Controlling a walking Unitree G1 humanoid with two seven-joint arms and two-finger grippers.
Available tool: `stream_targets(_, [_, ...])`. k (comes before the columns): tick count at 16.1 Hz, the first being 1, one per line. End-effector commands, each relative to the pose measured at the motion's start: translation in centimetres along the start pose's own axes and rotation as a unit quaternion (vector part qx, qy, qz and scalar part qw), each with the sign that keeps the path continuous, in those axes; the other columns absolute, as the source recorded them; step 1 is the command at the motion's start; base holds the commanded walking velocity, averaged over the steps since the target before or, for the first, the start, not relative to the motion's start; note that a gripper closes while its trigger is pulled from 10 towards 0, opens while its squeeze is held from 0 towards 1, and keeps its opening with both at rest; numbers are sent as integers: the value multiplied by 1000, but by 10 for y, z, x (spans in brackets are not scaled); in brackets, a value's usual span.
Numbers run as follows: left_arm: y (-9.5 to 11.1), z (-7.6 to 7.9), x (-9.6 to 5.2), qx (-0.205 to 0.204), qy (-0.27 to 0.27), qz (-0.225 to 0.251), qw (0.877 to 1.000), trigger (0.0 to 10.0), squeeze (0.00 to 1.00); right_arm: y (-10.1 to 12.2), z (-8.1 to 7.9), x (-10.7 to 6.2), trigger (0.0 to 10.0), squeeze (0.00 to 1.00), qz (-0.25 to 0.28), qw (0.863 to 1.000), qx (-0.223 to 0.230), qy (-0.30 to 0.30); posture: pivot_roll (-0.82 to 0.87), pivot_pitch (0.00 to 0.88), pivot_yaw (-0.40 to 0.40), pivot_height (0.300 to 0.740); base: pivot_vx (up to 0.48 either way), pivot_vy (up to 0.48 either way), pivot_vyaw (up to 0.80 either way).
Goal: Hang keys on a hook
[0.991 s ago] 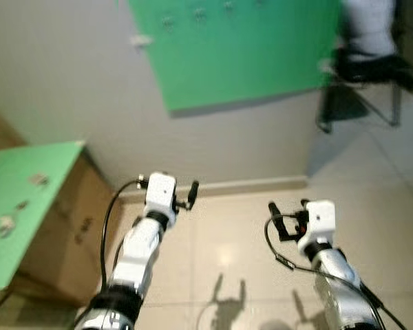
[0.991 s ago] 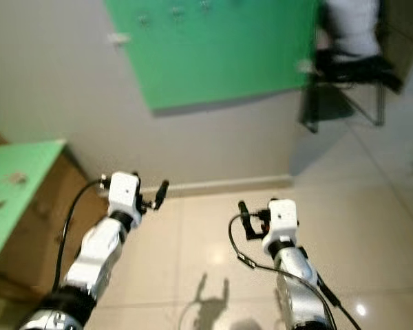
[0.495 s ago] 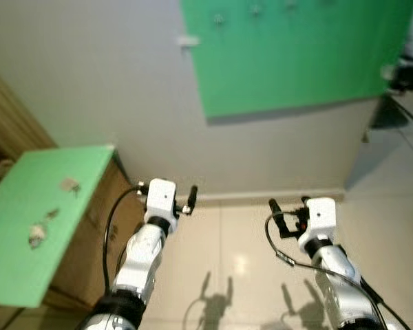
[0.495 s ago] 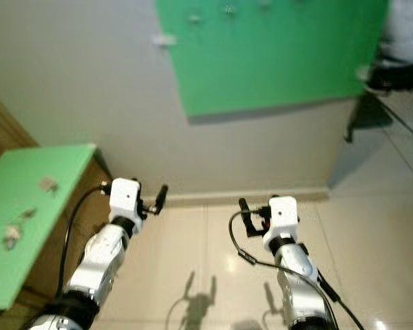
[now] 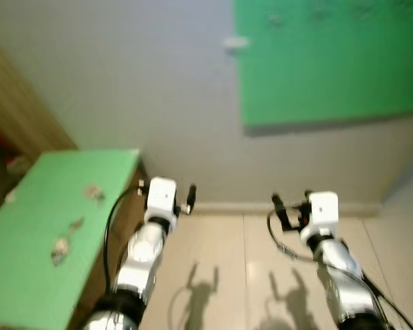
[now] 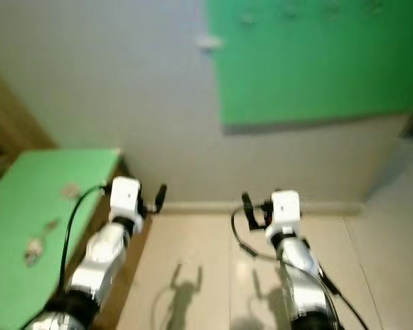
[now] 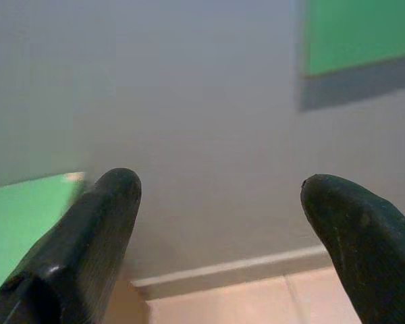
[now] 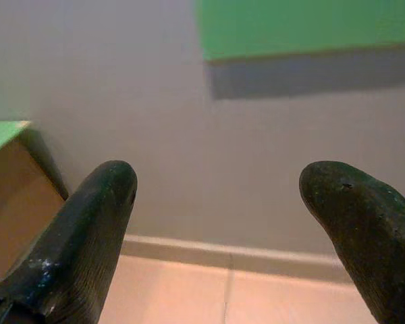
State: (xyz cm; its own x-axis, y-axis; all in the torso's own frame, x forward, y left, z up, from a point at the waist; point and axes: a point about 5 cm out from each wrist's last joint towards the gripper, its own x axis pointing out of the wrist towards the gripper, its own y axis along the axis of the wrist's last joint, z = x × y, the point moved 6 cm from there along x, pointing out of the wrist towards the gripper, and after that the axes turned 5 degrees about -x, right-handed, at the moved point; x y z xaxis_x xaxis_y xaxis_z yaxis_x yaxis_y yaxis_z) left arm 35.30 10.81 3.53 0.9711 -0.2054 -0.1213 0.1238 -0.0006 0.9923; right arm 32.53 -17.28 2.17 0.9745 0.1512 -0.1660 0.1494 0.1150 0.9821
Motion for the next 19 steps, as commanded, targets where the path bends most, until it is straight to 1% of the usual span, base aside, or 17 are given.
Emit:
stream_targets(1, [-7,-17,-3,19,25,-18,999,10000,0,5,-18,4,10000,0,7,1000,5,24,-318,0,171,740,0,0,738])
stream_targets(2, [-9,-17,-2,38,28,-26,999,10000,0,4,-19,4,10000,0,6,1000,6,27,-317,0,172,740,0,0,725])
stream_targets(4, [-13,-15,-2,29,28,-35,999,10000,0,4,-21,4,10000,0,7,999,9,34,-319,0,172,740,0,0,703])
stream_targets(8, [-15,-11,-3,34,32,-39,998,10000,0,4,-23,6,10000,0,4,999,17,44,-318,0,172,740,0,0,606])
stream_targets(10, [-17,-7,-3,9,29,-40,999,10000,0,5,-23,7,10000,0,4,999,21,47,-315,0,168,740,0,0,531])
stream_targets(12, [-16,-7,-5,24,30,-35,999,10000,0,4,-24,6,10000,0,2,998,21,53,-305,0,160,740,0,0,519])
stream_targets(14, [-14,-7,-6,20,34,-29,999,10000,0,2,-27,6,10000,0,-1,998,17,61,-302,0,157,740,0,0,516])
stream_targets(15, [-14,-9,-7,9,40,-26,999,10000,0,2,-27,5,10000,0,-1,998,17,61,-302,0,157,740,296,-337,513])
stream_targets(16, [-16,-14,-7,19,54,-33,998,10000,0,2,-28,5,10000,0,-1,998,14,63,-303,0,156,740,356,-315,513])
stream_targets(17, [-18,-16,-7,16,59,-40,997,10000,0,1,-29,5,10000,0,-2,998,12,65,-304,0,155,740,401,-259,513])
stream_targets(19, [-16,-12,-5,22,51,-38,998,10000,0,1,-30,4,10000,0,-1,998,11,67,-306,0,156,740,403,-255,516])
